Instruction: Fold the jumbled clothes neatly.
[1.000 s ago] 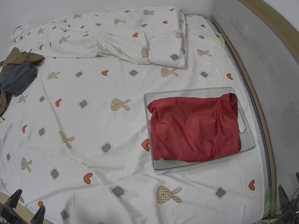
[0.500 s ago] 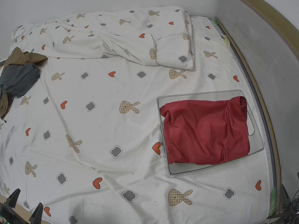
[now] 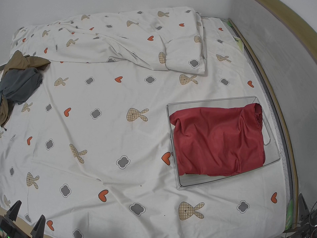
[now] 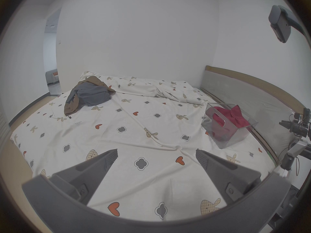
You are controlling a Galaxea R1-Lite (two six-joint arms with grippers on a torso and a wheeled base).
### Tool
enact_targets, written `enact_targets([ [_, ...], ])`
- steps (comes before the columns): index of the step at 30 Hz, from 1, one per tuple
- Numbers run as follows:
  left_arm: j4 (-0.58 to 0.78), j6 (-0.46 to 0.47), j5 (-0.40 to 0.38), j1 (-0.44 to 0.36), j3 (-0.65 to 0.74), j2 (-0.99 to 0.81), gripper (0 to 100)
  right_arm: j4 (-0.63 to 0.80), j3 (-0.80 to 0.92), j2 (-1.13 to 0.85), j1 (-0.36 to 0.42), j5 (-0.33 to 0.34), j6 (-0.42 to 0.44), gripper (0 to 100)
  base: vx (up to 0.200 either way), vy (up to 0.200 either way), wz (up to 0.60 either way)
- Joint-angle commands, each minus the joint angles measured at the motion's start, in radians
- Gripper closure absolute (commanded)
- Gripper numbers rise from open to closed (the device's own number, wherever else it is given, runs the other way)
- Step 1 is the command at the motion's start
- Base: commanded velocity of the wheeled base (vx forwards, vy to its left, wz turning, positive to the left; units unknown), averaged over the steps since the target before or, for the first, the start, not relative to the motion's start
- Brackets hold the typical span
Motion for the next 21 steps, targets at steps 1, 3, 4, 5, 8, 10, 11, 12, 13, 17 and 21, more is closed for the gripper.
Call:
enact_targets([
  [1, 0.000, 0.000, 0.001, 0.002, 0.000, 0.003, 0, -0.006, 0.009, -0.013, -0.002, 0.001, -0.017, 0, 0.000, 0.000, 0.00],
  [3, 0.000, 0.000, 0.001, 0.002, 0.000, 0.003, 0, -0.008, 0.010, -0.013, -0.002, 0.004, -0.022, 0, 0.000, 0.000, 0.00],
  [4, 0.000, 0.000, 0.001, 0.002, 0.000, 0.003, 0, -0.009, 0.012, -0.013, -0.002, -0.016, -0.030, 0, 0.000, 0.000, 0.00],
  [5, 0.000, 0.000, 0.001, 0.002, 0.000, 0.003, 0, -0.009, 0.012, -0.013, -0.002, -0.043, -0.028, 0, 0.000, 0.000, 0.00],
  [8, 0.000, 0.000, 0.001, 0.002, 0.000, 0.003, 0, -0.011, 0.010, -0.012, -0.002, -0.186, -0.005, 0, 0.000, 0.000, 0.00],
  [10, 0.000, 0.000, 0.001, 0.002, 0.000, 0.003, 0, -0.009, 0.007, -0.012, 0.001, -0.161, -0.021, 0, 0.000, 0.000, 0.00],
  [11, 0.002, 0.000, 0.001, 0.002, 0.000, 0.003, 0, -0.009, 0.007, -0.012, 0.001, -0.149, -0.024, 0, 0.000, 0.000, 0.00],
  [12, 0.000, 0.000, 0.001, 0.002, 0.000, 0.003, 0, -0.009, 0.007, -0.012, 0.001, -0.063, -0.064, 0, 0.000, 0.000, 0.00],
  [13, 0.000, 0.000, 0.001, 0.002, 0.000, 0.003, 0, -0.009, 0.009, -0.012, 0.001, 0.032, -0.096, 0, 0.000, 0.000, 0.00],
  [17, 0.000, 0.000, 0.001, 0.002, 0.000, 0.003, 0, 0.000, 0.006, -0.013, 0.000, 0.119, 0.021, 0, 0.000, 0.000, 0.00],
  [21, 0.000, 0.000, 0.001, 0.002, 0.000, 0.003, 0, -0.014, 0.012, -0.013, 0.000, 0.086, 0.118, 0, 0.000, 0.000, 0.00],
])
